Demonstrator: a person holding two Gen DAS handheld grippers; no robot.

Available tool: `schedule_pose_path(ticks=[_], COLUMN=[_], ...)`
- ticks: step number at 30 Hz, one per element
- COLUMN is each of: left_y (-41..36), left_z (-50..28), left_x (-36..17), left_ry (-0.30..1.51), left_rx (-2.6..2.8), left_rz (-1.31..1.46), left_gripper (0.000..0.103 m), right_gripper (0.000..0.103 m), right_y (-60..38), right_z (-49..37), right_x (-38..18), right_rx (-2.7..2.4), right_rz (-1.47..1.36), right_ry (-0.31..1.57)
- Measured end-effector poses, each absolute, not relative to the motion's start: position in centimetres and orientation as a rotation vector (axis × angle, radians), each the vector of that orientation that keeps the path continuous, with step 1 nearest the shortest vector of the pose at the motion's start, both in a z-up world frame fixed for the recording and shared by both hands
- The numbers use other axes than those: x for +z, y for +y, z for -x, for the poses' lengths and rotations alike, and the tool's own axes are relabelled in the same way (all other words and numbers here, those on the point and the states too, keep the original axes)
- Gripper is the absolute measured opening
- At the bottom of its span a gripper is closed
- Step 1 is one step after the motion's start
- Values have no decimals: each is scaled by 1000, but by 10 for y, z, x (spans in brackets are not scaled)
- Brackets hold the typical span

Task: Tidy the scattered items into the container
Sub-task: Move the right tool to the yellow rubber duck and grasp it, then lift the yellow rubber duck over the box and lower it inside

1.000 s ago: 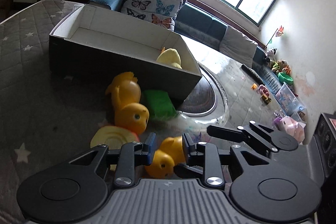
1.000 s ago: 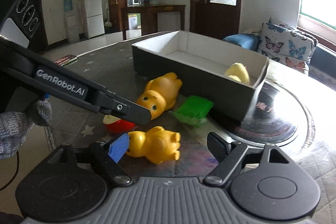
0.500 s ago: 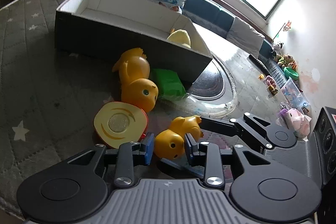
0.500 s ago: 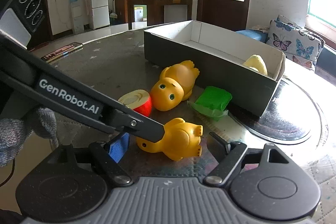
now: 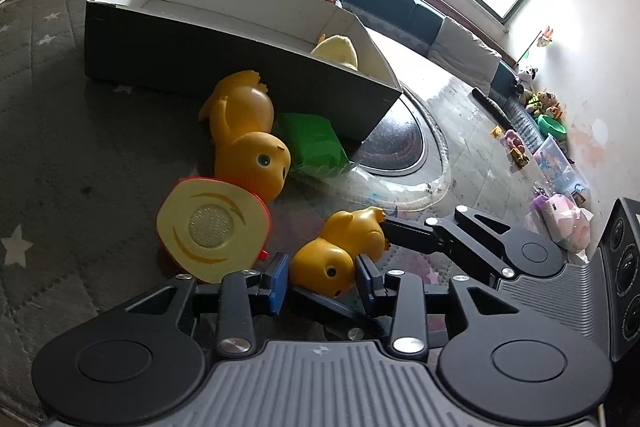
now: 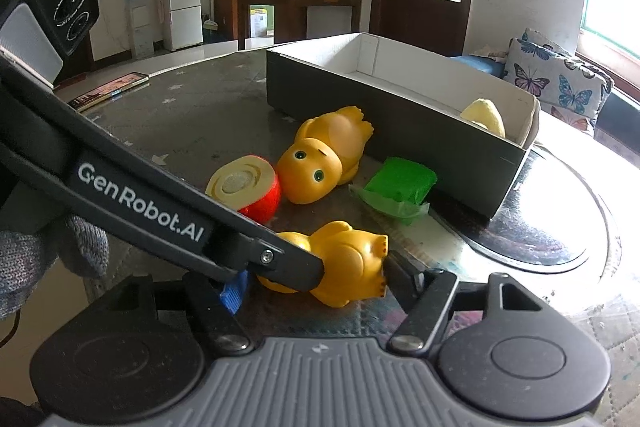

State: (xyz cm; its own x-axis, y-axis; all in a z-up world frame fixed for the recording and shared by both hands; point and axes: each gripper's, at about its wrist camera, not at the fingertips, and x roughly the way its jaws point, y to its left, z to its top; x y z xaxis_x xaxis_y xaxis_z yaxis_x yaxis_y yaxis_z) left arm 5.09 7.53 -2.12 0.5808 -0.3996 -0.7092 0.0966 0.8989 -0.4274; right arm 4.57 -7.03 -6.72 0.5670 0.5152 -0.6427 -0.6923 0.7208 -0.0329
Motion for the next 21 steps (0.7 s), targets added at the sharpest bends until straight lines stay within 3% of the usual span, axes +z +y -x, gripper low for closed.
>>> schedule_pose_path(ticks=[21], left_y=[60], left_z=[-67], left_x=[6], left_ry=[840], left_rx=[-329], left_rz=[340], left_gripper=[39], right_gripper=[71], right_y=[-87], right_z=[-55], right_x=[-42], right_rx=[670], right_rz=[296], right_ry=[575])
